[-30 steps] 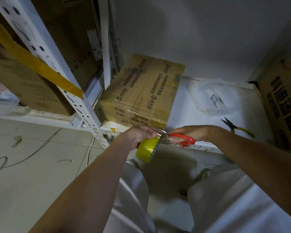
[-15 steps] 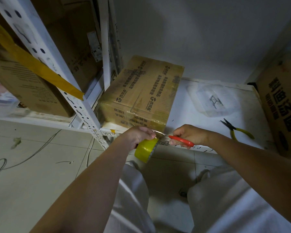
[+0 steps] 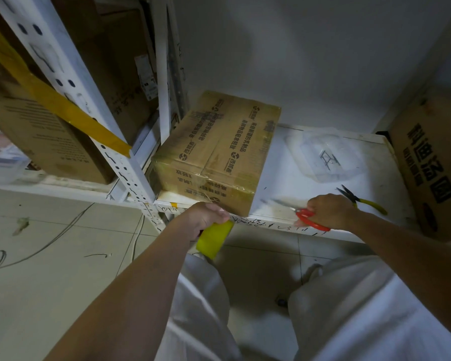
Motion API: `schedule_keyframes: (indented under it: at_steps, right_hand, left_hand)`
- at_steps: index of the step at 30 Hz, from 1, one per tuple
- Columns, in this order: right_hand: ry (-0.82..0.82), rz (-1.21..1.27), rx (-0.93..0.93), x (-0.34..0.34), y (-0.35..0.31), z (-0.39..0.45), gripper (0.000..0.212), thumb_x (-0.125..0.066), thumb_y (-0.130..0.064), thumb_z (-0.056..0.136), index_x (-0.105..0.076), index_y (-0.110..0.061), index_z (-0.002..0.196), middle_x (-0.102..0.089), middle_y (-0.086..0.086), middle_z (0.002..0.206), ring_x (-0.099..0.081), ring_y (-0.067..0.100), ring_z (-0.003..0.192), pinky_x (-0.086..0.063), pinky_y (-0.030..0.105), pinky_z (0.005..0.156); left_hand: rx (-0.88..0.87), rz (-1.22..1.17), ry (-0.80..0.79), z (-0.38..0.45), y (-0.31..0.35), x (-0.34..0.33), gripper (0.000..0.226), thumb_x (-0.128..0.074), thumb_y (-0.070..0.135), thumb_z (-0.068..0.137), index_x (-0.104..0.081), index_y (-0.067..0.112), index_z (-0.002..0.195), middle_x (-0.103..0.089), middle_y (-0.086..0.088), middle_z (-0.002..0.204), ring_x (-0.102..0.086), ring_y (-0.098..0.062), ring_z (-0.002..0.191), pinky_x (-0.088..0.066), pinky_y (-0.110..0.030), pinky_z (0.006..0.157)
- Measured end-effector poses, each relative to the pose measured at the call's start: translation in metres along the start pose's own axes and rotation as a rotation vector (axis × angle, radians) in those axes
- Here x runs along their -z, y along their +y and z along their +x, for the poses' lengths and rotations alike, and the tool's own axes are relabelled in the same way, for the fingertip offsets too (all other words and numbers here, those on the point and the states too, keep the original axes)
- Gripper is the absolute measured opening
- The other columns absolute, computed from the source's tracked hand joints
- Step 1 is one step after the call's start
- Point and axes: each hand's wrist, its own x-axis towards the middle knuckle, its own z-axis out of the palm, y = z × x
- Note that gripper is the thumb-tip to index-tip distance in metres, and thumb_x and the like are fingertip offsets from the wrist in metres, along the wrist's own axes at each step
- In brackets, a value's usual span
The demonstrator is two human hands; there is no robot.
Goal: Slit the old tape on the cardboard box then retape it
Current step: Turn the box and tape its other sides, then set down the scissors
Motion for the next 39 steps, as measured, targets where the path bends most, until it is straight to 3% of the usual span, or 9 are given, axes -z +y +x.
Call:
schedule_keyframes:
  at_steps: [5,11,14,17,20,24,27,32,39]
  right_hand:
    - [0.177,0.100,-0.288,-0.012,-0.010,0.015,0.054,-0.037,-0.063,0.092,-0.057,-0.013,0.099,-0.056,0.003,0.083,-0.062,0.023,0.085,-0.046,0.032,0.073]
    - [0.198,0.213,-0.305,-0.008,-0.039,0.026,0.026,-0.054,-0.024,0.094,-0.059,-0.004,0.110,-0.060,0.013,0.105,-0.061,0.026,0.097,-0.049,0.031,0.079]
    - [0.597,0.312,-0.111,0.004,-0.053,0.019,0.024,-0.050,-0.018,0.094,-0.062,-0.002,0.106,-0.057,0.017,0.102,-0.057,0.034,0.095,-0.048,0.038,0.079]
    - [0.892,0.239,0.234,0.023,-0.077,0.009,0.054,-0.040,-0.045,0.093,-0.055,-0.004,0.124,-0.055,0.017,0.118,-0.050,0.033,0.108,-0.044,0.041,0.091]
    - [0.770,0.033,0.335,0.037,-0.099,0.010,0.078,-0.026,-0.063,0.091,-0.042,-0.003,0.138,-0.046,0.018,0.139,-0.042,0.032,0.128,-0.037,0.045,0.104]
    - [0.603,-0.075,0.242,0.031,-0.110,0.021,0.076,-0.017,-0.055,0.093,-0.043,0.000,0.139,-0.046,0.020,0.142,-0.042,0.033,0.133,-0.037,0.044,0.106]
    - [0.659,-0.051,0.216,0.020,-0.112,0.024,0.067,-0.036,-0.049,0.093,-0.048,0.002,0.134,-0.051,0.021,0.138,-0.048,0.034,0.129,-0.045,0.044,0.098]
    - [0.677,-0.026,0.203,0.017,-0.114,0.024,0.081,-0.069,-0.048,0.079,-0.043,0.001,0.139,-0.045,0.019,0.143,-0.042,0.032,0.134,-0.040,0.045,0.104]
    - [0.818,0.030,0.054,0.021,-0.133,0.027,0.070,-0.069,-0.063,0.070,-0.062,-0.008,0.114,-0.063,0.012,0.124,-0.059,0.026,0.117,-0.039,0.051,0.100]
  left_hand:
    - [0.001,-0.029,-0.039,-0.005,0.000,-0.005,0.028,-0.078,0.009,0.077,-0.069,0.006,0.103,-0.070,-0.011,0.101,-0.063,-0.030,0.109,-0.045,-0.048,0.103]
    - [0.001,-0.028,-0.011,-0.005,-0.001,-0.005,0.031,-0.080,0.013,0.075,-0.070,0.008,0.104,-0.070,-0.011,0.108,-0.063,-0.028,0.110,-0.045,-0.049,0.103]
    - [-0.014,-0.030,-0.030,-0.004,-0.001,-0.004,0.021,-0.077,0.010,0.078,-0.071,0.009,0.099,-0.069,-0.012,0.105,-0.062,-0.029,0.111,-0.044,-0.048,0.104]
    - [-0.047,-0.014,-0.064,-0.006,0.001,-0.004,0.008,-0.073,0.008,0.081,-0.070,0.013,0.085,-0.068,-0.010,0.098,-0.061,-0.026,0.105,-0.042,-0.047,0.106]
    - [-0.070,0.000,-0.069,-0.007,0.003,-0.007,0.014,-0.071,0.005,0.083,-0.067,0.017,0.076,-0.066,-0.004,0.081,-0.059,-0.023,0.096,-0.043,-0.043,0.102]
    - [-0.069,0.009,-0.071,-0.009,0.003,-0.005,0.014,-0.072,0.008,0.082,-0.071,0.021,0.074,-0.068,-0.002,0.084,-0.061,-0.026,0.101,-0.044,-0.044,0.103]
    - [-0.065,0.022,-0.054,-0.008,0.003,-0.003,0.014,-0.073,0.009,0.080,-0.072,0.021,0.074,-0.069,-0.003,0.087,-0.061,-0.026,0.103,-0.043,-0.046,0.105]
    - [-0.067,0.012,-0.054,-0.010,0.005,-0.003,0.012,-0.071,0.008,0.083,-0.071,0.019,0.078,-0.069,-0.004,0.086,-0.062,-0.024,0.098,-0.047,-0.040,0.099]
    - [-0.068,0.018,-0.054,-0.014,0.006,-0.008,0.014,-0.072,0.010,0.081,-0.070,0.022,0.075,-0.068,-0.005,0.088,-0.061,-0.026,0.102,-0.044,-0.043,0.101]
